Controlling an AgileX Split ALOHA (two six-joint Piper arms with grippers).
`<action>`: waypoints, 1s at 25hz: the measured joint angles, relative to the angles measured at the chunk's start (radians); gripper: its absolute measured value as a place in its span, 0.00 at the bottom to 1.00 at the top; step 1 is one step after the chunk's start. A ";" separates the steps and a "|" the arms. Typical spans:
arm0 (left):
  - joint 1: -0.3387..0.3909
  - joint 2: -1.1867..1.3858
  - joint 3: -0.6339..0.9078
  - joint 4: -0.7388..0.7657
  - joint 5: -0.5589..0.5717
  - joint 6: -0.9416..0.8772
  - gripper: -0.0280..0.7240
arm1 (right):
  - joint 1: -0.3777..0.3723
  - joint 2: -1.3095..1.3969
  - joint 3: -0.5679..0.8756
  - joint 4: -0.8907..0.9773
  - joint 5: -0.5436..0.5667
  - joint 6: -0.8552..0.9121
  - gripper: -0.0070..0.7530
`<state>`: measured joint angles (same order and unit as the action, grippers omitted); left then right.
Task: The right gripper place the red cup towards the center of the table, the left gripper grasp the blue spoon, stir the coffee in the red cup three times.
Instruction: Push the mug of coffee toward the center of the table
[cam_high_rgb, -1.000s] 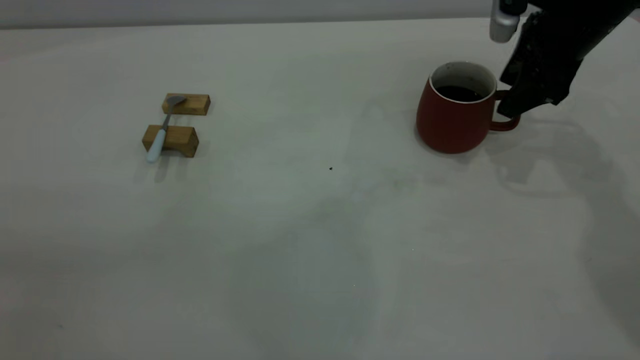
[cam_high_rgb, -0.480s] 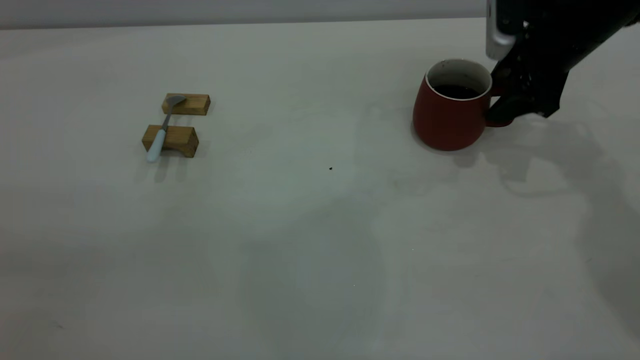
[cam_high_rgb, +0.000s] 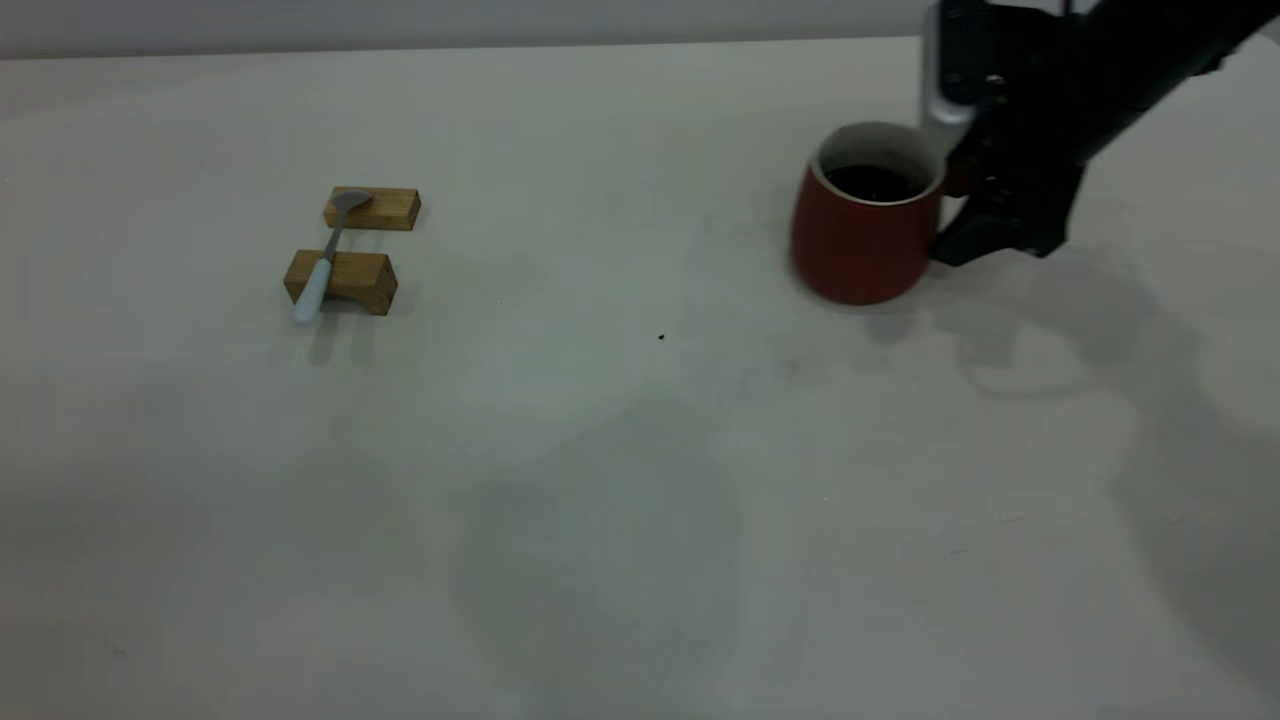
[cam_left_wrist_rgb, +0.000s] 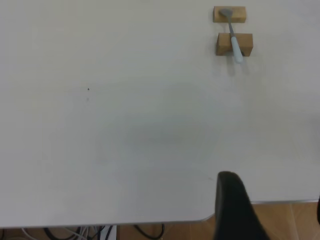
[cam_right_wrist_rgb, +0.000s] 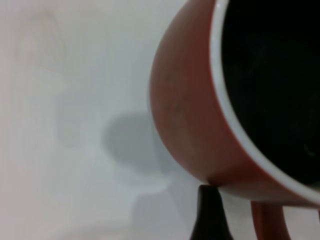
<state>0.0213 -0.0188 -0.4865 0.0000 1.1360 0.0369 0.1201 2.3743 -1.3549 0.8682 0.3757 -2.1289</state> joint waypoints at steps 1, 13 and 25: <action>0.000 0.000 0.000 0.000 0.000 0.000 0.66 | 0.017 0.002 -0.004 0.001 -0.009 0.000 0.77; 0.000 0.000 0.000 0.000 0.000 0.000 0.66 | 0.210 0.090 -0.147 0.129 -0.013 0.000 0.77; 0.000 0.000 0.000 0.000 0.000 0.000 0.66 | 0.232 0.091 -0.171 0.175 0.071 0.094 0.77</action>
<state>0.0213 -0.0188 -0.4865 0.0000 1.1360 0.0369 0.3526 2.4651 -1.5260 1.0435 0.4466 -2.0351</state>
